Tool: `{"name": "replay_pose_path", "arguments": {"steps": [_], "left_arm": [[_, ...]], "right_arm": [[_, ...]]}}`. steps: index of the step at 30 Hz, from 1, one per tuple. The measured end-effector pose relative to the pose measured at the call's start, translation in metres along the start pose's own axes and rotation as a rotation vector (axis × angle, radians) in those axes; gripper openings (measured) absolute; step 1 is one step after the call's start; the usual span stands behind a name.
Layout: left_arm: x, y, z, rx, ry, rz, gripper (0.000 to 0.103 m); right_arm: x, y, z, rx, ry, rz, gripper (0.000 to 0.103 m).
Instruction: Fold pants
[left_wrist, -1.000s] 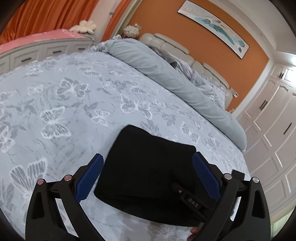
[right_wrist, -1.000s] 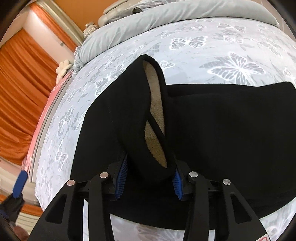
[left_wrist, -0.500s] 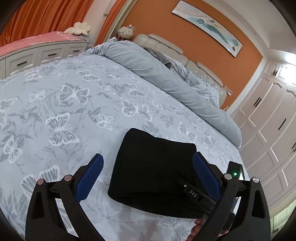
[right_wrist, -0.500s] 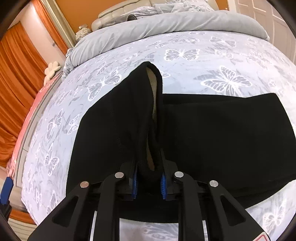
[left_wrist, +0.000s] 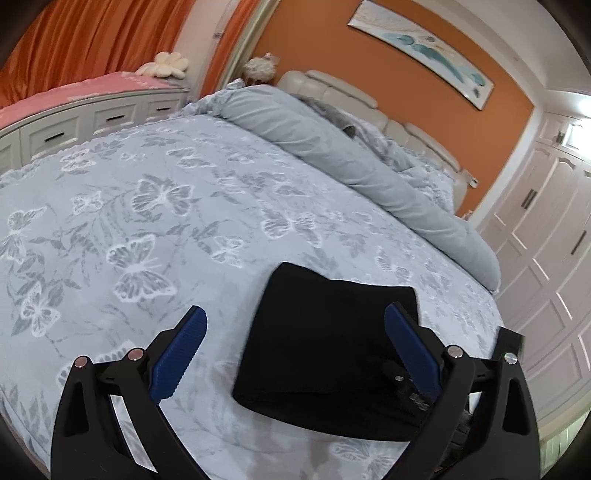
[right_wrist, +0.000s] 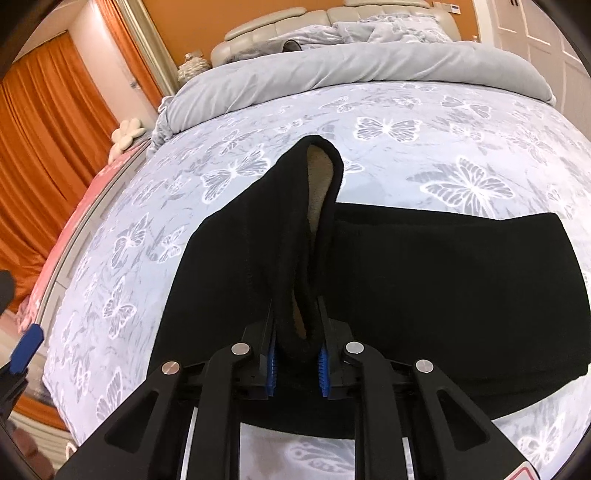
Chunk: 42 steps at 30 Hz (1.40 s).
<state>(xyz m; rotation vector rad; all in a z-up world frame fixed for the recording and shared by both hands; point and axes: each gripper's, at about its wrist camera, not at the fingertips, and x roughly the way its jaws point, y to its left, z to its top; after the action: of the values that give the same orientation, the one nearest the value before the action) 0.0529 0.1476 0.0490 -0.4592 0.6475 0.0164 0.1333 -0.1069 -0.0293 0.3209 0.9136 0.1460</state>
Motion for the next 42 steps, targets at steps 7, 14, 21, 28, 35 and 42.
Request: {"name": "replay_pose_path", "arguments": {"steps": [7, 14, 21, 28, 35, 42], "left_arm": [[0.019, 0.031, 0.006, -0.101, 0.058, 0.025, 0.095], [0.034, 0.019, -0.004, -0.026, 0.097, 0.068, 0.095], [0.068, -0.018, -0.026, 0.07, 0.199, 0.038, 0.095], [0.098, -0.052, -0.061, 0.17, 0.33, 0.014, 0.095], [0.143, -0.06, -0.111, 0.079, 0.556, -0.084, 0.096], [0.121, -0.075, -0.103, 0.133, 0.499, -0.201, 0.028]], "right_arm": [[-0.046, -0.027, 0.022, 0.032, -0.067, 0.167, 0.014], [-0.1, -0.132, 0.014, 0.074, -0.173, 0.039, 0.014], [-0.06, -0.223, -0.019, 0.214, 0.015, 0.02, 0.02], [-0.083, -0.23, -0.015, 0.173, -0.039, 0.012, 0.058], [-0.063, -0.266, -0.025, 0.377, 0.081, 0.135, 0.072], [-0.07, -0.248, -0.025, 0.31, 0.067, 0.238, 0.03]]}}
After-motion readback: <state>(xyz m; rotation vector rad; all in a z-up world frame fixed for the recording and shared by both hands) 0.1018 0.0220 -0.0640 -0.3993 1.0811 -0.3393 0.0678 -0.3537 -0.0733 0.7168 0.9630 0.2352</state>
